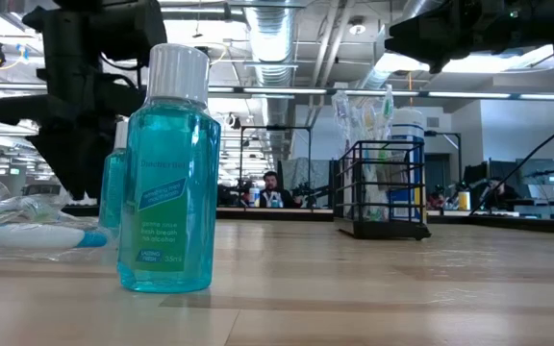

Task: Pick & Place toothbrushing station
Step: Put the top blue toothbrush into the wire mesh organizer

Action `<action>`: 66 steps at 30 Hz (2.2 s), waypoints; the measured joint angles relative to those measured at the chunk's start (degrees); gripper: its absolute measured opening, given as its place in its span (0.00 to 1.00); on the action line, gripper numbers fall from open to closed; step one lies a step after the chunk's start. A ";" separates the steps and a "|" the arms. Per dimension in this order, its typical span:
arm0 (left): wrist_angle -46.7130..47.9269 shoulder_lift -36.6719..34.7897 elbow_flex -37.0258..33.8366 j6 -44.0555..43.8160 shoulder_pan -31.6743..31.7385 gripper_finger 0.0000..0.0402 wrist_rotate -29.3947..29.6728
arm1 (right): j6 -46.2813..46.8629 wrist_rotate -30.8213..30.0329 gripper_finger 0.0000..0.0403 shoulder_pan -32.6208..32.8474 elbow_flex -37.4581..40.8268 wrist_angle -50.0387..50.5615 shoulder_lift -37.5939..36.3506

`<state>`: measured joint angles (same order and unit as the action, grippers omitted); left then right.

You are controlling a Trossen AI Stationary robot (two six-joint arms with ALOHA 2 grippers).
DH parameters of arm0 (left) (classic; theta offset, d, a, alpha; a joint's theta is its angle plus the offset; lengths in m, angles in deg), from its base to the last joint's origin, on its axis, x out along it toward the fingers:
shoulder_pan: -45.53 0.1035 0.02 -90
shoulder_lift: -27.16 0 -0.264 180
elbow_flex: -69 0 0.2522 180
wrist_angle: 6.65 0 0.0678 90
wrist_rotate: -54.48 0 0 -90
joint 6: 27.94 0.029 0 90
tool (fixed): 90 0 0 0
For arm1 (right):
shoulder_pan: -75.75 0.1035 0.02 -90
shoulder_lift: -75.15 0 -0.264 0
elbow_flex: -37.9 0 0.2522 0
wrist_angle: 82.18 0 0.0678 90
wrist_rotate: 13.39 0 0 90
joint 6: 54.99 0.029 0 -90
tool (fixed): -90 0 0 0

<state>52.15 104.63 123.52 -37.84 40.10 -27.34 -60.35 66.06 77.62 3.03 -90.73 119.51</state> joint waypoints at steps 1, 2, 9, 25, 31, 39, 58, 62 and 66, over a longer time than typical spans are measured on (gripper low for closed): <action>0.02 0.00 -0.63 -0.58 -0.02 0.41 0.02 | 0.00 0.00 0.42 0.00 0.00 0.02 0.00; -0.03 0.12 -1.32 -1.47 -0.02 0.41 0.00 | 0.00 0.00 0.42 0.00 0.00 0.14 0.00; -1.18 0.26 -2.21 -3.90 -0.02 0.44 1.11 | 0.66 0.00 0.42 0.00 0.00 0.20 0.00; -1.82 0.34 -3.04 -4.10 -0.02 0.44 1.01 | 0.87 0.00 0.42 0.00 0.00 0.20 -0.01; -3.45 3.71 -4.40 -4.67 0.00 0.44 0.57 | 0.88 0.00 0.42 0.00 0.00 0.29 0.00; -3.60 6.40 -4.68 -5.45 0.00 0.43 0.72 | 0.90 0.00 0.42 0.00 0.00 0.46 -0.02; -2.75 5.92 -0.74 -2.26 0.13 0.02 2.49 | 0.90 0.00 0.42 -0.02 0.00 0.38 -0.02; 2.33 5.92 2.10 -1.98 0.04 0.01 3.44 | 0.90 0.00 0.42 -0.02 0.00 0.38 -0.02; 6.87 5.90 5.31 -2.27 -0.02 0.01 4.52 | 0.90 0.00 0.42 -0.02 0.00 0.28 -0.02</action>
<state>59.01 110.53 128.82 -40.12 40.08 -22.81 -59.46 66.06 77.60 3.03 -90.45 119.49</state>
